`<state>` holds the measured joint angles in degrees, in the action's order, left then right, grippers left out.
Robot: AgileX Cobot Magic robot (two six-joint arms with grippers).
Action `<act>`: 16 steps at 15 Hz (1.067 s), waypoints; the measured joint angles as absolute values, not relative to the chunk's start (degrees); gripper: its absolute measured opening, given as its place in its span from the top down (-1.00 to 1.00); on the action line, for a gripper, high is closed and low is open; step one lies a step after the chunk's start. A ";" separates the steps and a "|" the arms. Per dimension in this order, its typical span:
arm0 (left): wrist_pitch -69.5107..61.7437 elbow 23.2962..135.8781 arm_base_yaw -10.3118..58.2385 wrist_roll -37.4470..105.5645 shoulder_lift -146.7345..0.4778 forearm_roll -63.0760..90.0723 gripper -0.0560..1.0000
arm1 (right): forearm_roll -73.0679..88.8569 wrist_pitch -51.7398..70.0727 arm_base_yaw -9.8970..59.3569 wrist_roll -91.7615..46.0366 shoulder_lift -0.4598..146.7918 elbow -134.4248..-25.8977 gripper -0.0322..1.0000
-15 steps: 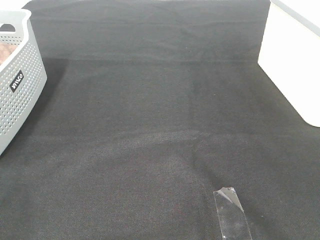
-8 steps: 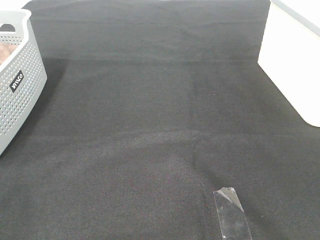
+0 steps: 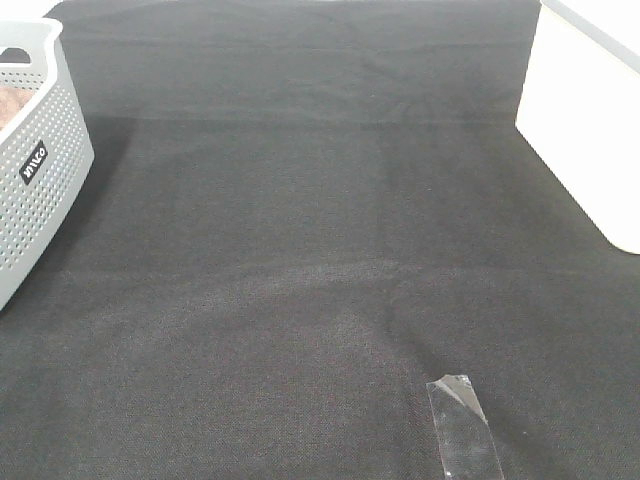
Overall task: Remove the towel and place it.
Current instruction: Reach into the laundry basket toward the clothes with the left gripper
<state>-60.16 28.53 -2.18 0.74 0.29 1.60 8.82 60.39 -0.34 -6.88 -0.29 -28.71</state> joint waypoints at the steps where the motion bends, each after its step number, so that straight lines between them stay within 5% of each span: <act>1: -60.16 28.53 -2.18 0.74 0.29 1.60 -0.98 | 8.82 60.39 -0.34 -6.88 -0.29 -28.71 -0.48; 16: -60.16 28.53 -2.18 0.74 0.29 1.60 -0.98 | 8.82 60.39 -0.34 -6.88 -0.29 -28.71 -0.48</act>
